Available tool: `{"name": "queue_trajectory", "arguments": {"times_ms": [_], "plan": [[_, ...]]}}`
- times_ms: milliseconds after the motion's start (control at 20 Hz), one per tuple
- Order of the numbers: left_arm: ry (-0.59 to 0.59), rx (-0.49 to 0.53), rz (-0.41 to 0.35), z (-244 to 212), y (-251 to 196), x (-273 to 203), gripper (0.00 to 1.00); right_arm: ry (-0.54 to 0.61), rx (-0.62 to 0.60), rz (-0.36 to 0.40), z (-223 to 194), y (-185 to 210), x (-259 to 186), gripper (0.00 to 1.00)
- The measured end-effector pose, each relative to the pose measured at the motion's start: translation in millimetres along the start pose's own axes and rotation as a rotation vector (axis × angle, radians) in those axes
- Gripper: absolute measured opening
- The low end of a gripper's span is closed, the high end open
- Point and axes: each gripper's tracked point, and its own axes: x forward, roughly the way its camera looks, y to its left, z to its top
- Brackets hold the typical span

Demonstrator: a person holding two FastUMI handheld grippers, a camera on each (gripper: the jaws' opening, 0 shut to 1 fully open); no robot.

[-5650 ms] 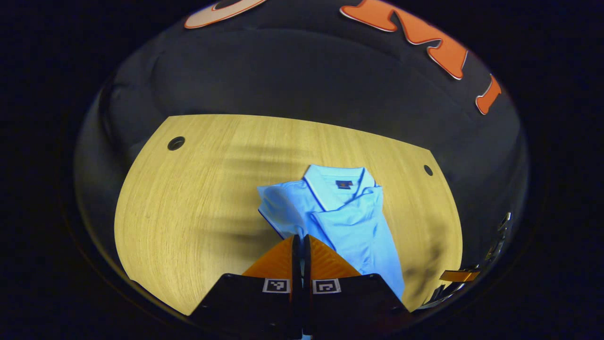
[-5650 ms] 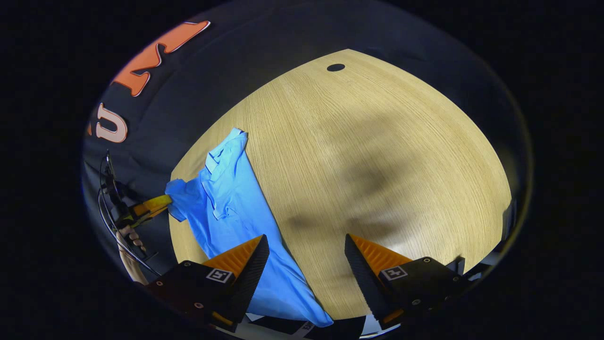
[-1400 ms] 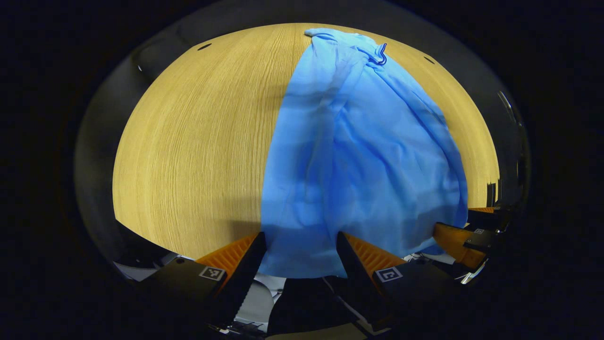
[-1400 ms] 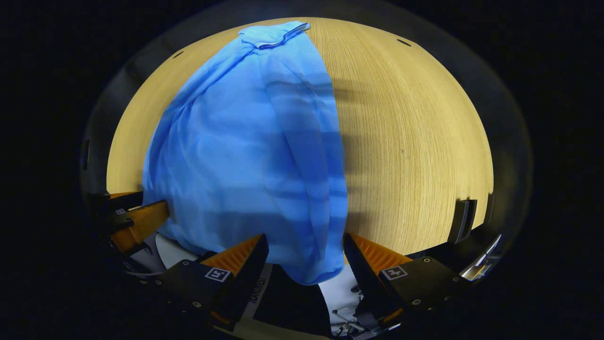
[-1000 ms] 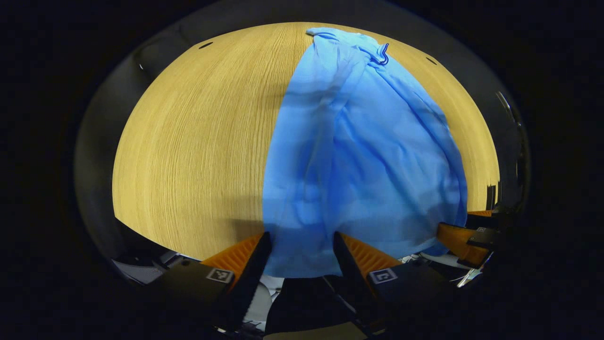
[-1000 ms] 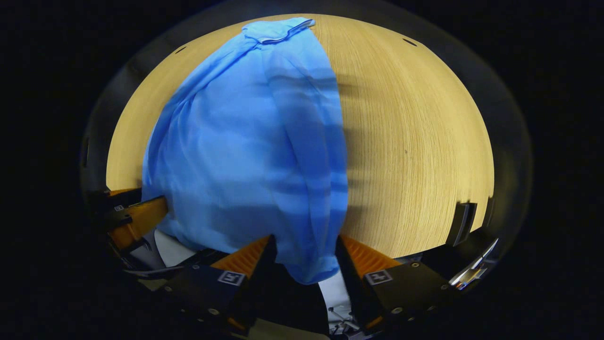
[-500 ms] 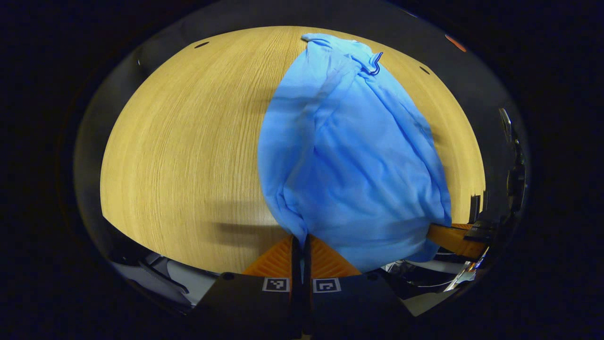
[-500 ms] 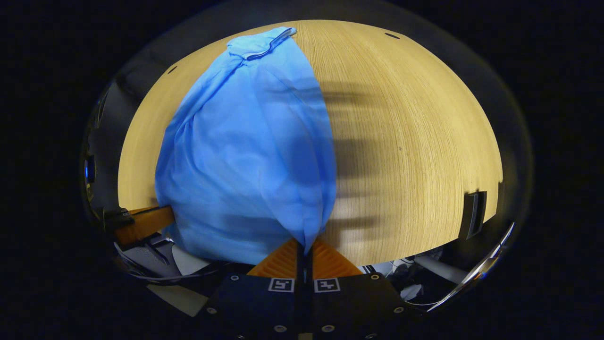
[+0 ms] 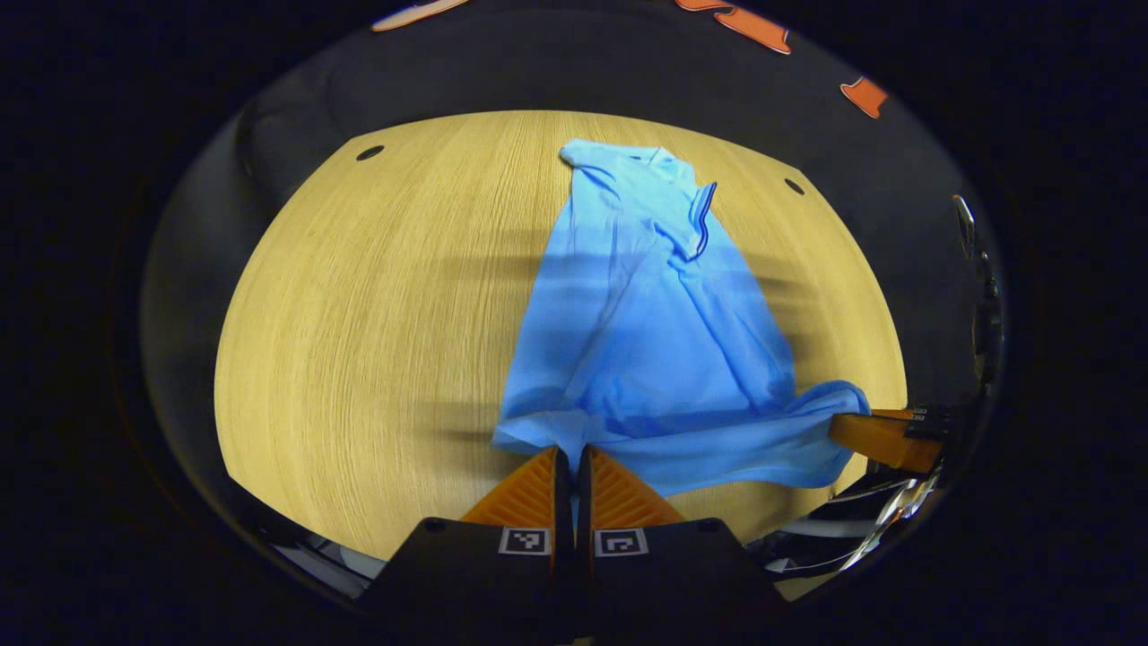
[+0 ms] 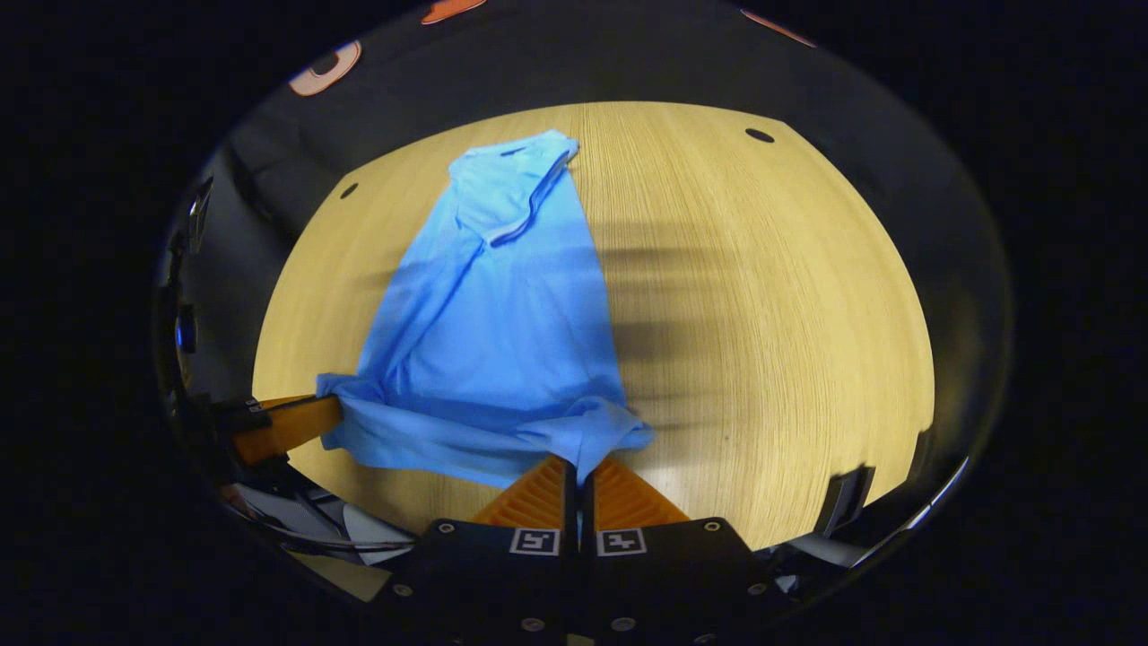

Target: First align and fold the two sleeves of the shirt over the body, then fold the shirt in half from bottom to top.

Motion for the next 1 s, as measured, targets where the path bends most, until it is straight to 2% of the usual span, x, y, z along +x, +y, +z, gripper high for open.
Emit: {"name": "queue_trajectory", "arguments": {"times_ms": [50,100,200,500,550,600,1000], "plan": [[-0.013,0.001,-0.008,47,5,-2,0.04,-0.022,-0.012,-0.004,16,-2,-1,0.01],[-0.032,0.008,-0.005,42,6,-26,0.04,-0.049,-0.02,-0.004,32,0,-3,0.01],[-0.069,0.026,0.004,99,15,-6,0.04,-0.089,-0.033,-0.01,63,-1,-4,0.01],[-0.15,0.043,0.006,219,0,-10,0.04,-0.16,-0.034,-0.018,139,-6,4,0.01],[-0.159,0.047,0.006,179,3,2,0.04,-0.168,-0.032,-0.016,151,-5,6,0.01],[-0.167,0.05,0.008,238,0,-6,0.04,-0.182,-0.032,-0.019,164,-7,7,0.01],[-0.241,0.038,0.023,340,4,21,0.04,-0.249,-0.05,-0.074,259,-18,41,0.01]]}}
